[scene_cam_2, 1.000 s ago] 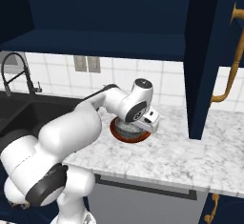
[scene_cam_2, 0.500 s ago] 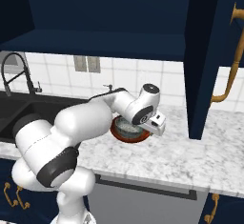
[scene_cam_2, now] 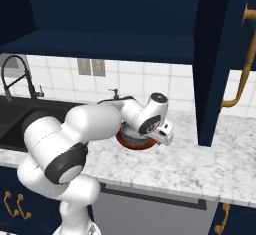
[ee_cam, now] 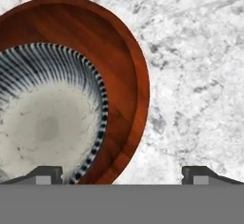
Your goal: Pick up the bowls on the counter and stack them on top of one another in the open cabinet. Place the smaller bowl on top of the larger bowl.
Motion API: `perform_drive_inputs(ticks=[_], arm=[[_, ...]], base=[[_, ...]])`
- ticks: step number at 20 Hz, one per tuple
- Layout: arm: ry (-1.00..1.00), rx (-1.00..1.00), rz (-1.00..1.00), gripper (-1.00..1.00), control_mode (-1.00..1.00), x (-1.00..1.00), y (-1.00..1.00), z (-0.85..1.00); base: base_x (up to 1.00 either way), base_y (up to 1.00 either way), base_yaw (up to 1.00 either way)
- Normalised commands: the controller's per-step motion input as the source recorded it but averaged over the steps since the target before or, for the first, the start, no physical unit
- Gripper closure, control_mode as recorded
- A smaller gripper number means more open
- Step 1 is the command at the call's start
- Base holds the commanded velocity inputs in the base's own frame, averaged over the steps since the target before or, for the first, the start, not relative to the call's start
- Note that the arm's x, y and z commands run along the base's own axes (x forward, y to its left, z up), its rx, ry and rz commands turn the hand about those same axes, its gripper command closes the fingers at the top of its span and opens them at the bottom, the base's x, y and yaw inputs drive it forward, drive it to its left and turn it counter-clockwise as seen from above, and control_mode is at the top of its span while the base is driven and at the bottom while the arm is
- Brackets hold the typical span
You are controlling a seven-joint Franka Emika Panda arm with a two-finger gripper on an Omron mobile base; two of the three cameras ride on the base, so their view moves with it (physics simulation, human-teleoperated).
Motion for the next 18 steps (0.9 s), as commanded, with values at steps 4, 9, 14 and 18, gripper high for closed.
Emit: perform_drive_inputs(ticks=[4, 9, 14, 18], arm=[[0.00, 0.00, 0.00, -1.00, -1.00, 0.18, 0.00, -0.24], [0.00, 0.00, 0.00, -1.00, -1.00, 0.21, 0.00, -0.25], [0.00, 0.00, 0.00, 1.00, -1.00, 0.16, 0.07, -0.31], [0.00, -0.01, 0.00, 1.00, -1.00, 0.19, 0.11, -0.32]], base=[[0.00, 0.00, 0.00], [0.00, 0.00, 0.00], [0.00, 0.00, 0.00], [0.00, 0.00, 0.00]])
